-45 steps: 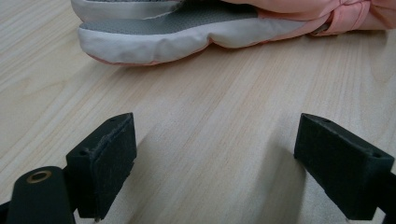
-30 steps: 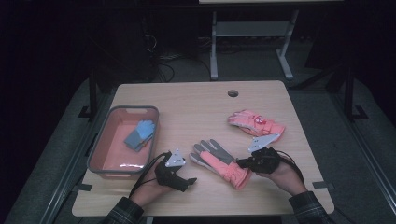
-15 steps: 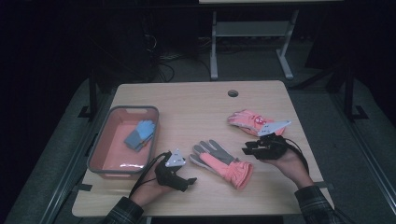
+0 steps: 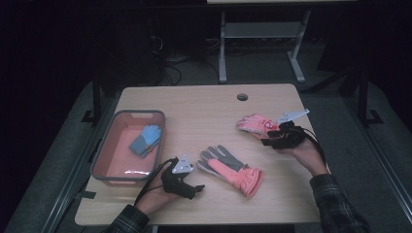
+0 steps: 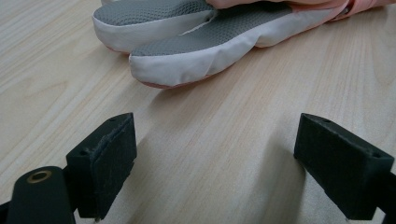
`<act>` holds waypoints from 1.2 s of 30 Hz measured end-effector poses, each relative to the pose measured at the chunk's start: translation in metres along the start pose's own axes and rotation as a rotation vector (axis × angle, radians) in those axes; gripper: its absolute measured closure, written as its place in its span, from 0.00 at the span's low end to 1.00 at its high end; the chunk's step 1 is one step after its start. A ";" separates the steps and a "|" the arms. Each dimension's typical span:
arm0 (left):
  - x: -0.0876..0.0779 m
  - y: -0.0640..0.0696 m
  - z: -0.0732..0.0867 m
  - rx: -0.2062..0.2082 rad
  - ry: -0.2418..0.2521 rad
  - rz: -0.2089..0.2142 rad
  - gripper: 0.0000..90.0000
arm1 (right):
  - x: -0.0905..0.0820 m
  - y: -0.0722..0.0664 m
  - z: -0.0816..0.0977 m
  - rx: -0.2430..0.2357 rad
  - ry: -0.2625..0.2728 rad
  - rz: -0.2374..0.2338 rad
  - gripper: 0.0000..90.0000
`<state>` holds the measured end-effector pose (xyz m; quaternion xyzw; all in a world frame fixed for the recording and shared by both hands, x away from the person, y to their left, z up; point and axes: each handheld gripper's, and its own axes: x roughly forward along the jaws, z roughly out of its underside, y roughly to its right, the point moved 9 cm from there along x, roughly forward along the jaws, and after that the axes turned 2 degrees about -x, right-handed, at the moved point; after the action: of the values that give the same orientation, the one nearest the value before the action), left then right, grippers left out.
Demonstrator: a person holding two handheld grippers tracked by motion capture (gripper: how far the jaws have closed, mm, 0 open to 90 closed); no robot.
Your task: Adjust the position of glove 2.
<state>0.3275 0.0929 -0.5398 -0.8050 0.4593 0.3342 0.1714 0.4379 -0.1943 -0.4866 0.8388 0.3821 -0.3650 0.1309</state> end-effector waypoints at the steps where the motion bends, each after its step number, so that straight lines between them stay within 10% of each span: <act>1: 0.000 0.000 0.000 0.000 0.000 0.000 0.14 | 0.000 0.004 -0.001 0.001 -0.005 0.008 0.54; 13: 0.000 0.000 0.000 0.001 0.000 0.001 0.14 | 0.008 0.047 -0.009 0.008 -0.045 0.035 0.49; 25: 0.000 0.000 0.000 0.002 0.000 0.001 0.14 | 0.031 0.048 0.002 -0.028 -0.124 -0.013 0.49; 36: 0.000 0.000 0.000 0.001 0.001 0.001 0.14 | 0.033 0.048 0.004 -0.031 -0.132 -0.013 0.88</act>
<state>0.3275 0.0926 -0.5398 -0.8047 0.4600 0.3338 0.1716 0.4859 -0.2104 -0.5155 0.8085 0.3835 -0.4144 0.1663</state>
